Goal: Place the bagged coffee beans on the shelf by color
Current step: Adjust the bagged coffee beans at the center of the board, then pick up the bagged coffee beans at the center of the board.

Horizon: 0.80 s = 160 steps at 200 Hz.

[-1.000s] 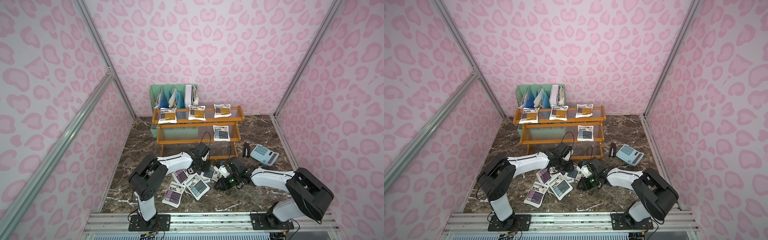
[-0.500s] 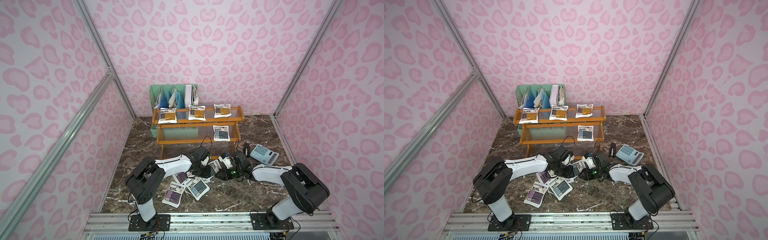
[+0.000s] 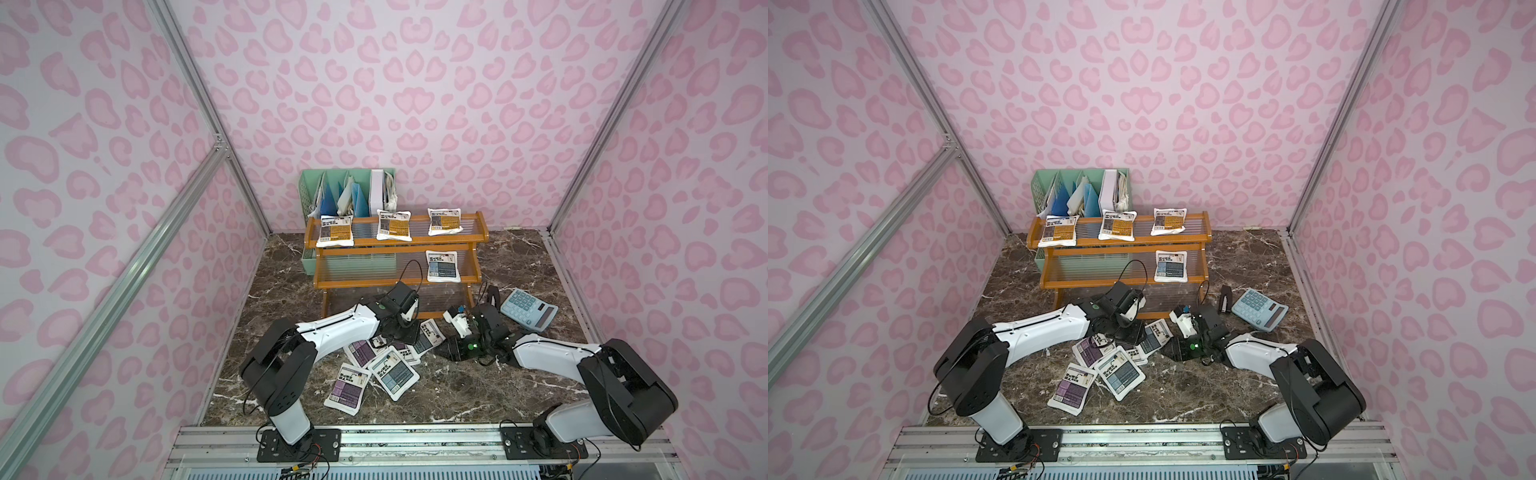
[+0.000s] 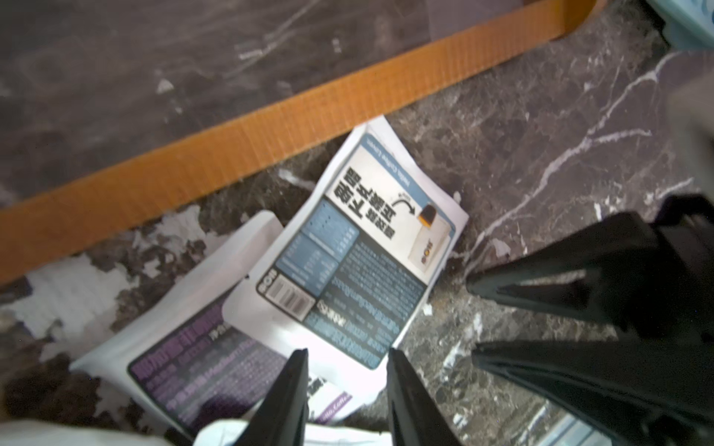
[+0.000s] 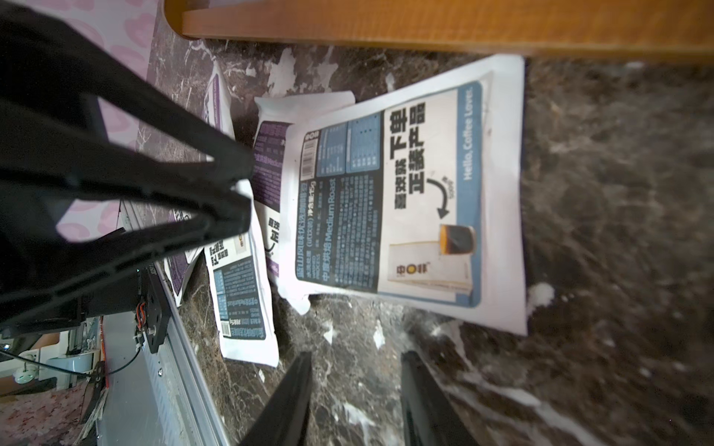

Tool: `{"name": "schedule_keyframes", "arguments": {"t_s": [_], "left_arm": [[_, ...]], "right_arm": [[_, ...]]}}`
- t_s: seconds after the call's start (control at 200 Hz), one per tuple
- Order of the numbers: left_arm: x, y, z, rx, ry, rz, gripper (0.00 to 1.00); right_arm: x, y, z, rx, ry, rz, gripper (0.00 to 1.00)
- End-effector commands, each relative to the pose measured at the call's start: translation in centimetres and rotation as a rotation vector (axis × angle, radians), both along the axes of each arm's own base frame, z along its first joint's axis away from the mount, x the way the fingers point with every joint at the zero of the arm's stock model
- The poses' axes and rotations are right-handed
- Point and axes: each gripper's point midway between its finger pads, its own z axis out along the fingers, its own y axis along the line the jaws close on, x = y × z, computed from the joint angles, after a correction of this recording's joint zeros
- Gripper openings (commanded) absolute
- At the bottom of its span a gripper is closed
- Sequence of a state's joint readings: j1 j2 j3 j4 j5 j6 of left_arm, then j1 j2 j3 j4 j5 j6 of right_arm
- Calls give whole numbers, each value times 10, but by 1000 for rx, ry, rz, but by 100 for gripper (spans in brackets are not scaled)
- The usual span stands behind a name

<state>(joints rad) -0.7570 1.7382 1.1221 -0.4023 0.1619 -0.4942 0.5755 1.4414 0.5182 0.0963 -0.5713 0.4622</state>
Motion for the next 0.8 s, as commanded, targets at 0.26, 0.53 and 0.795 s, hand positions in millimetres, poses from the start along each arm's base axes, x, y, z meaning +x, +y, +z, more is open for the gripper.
{"name": "schedule_keyframes", "arguments": {"t_s": [0.26, 0.53, 0.795], "left_arm": [[26, 5, -22, 84, -42, 41, 48], [14, 3, -34, 77, 18, 0, 51], [-25, 1, -37, 7, 147, -20, 45]], "right_arm": [[-9, -6, 1, -15, -14, 23, 41], [-15, -5, -1, -23, -1, 42, 40], [-14, -2, 0, -8, -20, 49, 40]]}}
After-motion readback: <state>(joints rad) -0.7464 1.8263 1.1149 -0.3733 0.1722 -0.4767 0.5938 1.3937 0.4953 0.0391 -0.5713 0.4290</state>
